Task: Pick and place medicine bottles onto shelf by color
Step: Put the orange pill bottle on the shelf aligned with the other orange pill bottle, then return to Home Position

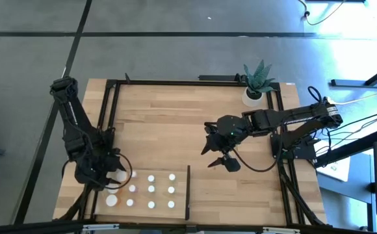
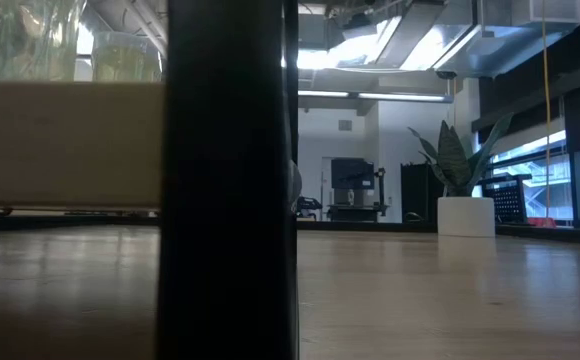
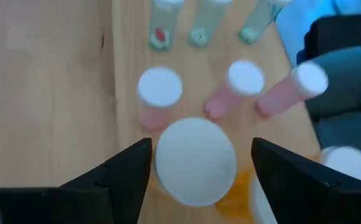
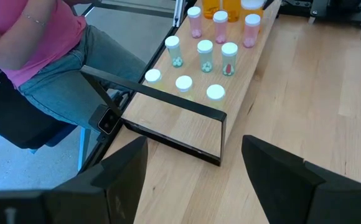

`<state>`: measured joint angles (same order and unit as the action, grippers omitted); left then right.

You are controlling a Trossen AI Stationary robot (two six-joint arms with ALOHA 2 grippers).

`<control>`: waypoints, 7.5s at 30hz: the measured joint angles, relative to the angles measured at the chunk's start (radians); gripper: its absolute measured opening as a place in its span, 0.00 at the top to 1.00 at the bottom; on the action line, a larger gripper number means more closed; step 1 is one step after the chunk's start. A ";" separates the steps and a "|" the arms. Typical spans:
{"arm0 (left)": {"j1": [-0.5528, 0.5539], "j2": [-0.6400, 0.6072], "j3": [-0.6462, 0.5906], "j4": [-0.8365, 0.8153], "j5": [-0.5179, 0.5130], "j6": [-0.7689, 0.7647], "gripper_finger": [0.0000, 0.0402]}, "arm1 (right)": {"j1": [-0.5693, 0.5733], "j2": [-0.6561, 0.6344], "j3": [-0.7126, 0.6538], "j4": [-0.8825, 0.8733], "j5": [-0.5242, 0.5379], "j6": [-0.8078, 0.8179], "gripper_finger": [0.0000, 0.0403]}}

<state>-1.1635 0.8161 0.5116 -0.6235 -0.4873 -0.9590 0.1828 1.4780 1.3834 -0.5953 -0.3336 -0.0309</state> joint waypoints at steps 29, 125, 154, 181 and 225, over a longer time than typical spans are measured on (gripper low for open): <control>0.138 0.005 0.063 0.047 0.088 0.026 0.34 | 0.000 0.000 0.000 0.000 0.000 -0.001 0.35; 0.468 -0.362 0.567 -0.562 -0.358 0.630 0.99 | 0.004 -0.004 -0.001 0.090 0.253 0.138 0.51; 0.468 -0.793 0.151 0.231 -0.412 1.361 1.00 | 0.011 -0.565 -0.357 0.255 0.459 0.000 0.99; 0.487 -0.796 -0.205 0.688 -0.475 1.361 1.00 | 0.011 -1.190 -0.861 0.428 0.657 0.057 0.99; 0.855 -0.796 -0.504 0.768 -0.136 1.176 0.99 | 0.011 -1.473 -1.377 0.663 0.560 0.106 0.98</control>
<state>-0.3088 0.0204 0.0078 0.1441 -0.6231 0.2169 0.1938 0.0053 0.0065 0.0682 0.2261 0.0755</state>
